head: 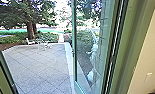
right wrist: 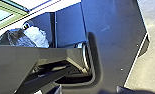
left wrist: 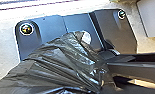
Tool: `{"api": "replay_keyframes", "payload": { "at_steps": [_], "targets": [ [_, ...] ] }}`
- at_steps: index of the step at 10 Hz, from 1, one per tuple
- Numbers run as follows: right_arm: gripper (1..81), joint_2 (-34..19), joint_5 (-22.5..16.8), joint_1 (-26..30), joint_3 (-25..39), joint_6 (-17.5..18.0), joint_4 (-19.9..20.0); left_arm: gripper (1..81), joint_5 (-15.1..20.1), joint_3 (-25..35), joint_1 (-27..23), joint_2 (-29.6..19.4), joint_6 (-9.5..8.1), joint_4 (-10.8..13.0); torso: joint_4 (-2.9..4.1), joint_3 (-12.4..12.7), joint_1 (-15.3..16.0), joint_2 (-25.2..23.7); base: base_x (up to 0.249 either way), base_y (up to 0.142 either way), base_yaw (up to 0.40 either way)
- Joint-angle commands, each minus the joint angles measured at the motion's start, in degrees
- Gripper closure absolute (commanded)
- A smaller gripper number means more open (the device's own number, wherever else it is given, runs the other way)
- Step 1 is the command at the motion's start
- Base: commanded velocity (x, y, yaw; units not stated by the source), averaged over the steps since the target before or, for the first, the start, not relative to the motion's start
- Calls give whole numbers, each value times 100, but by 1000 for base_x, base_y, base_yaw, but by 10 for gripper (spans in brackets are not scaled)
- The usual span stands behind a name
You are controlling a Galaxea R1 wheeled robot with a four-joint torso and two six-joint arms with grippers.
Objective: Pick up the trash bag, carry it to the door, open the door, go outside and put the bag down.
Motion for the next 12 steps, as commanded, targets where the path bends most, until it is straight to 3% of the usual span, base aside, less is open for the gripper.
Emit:
{"api": "replay_keyframes", "payload": {
  "at_steps": [1, 5, 12],
  "targets": [
    [10, 103, -377, 249, 70, -62, -65, 811, 326, 25, -281, -12, 26, -10, 0, 0, 0, 0, 0, 0, 0],
    [10, 112, -368, 222, 96, -62, -56, 811, 318, 25, -281, -21, 17, -36, 0, 0, 0, 0, 0, 0, 0],
    [10, 112, -368, 152, 79, -62, -56, 811, 326, 25, -281, -30, 17, -54, 0, 2, -11, -9, 97, 0, 0]
  ]
}}
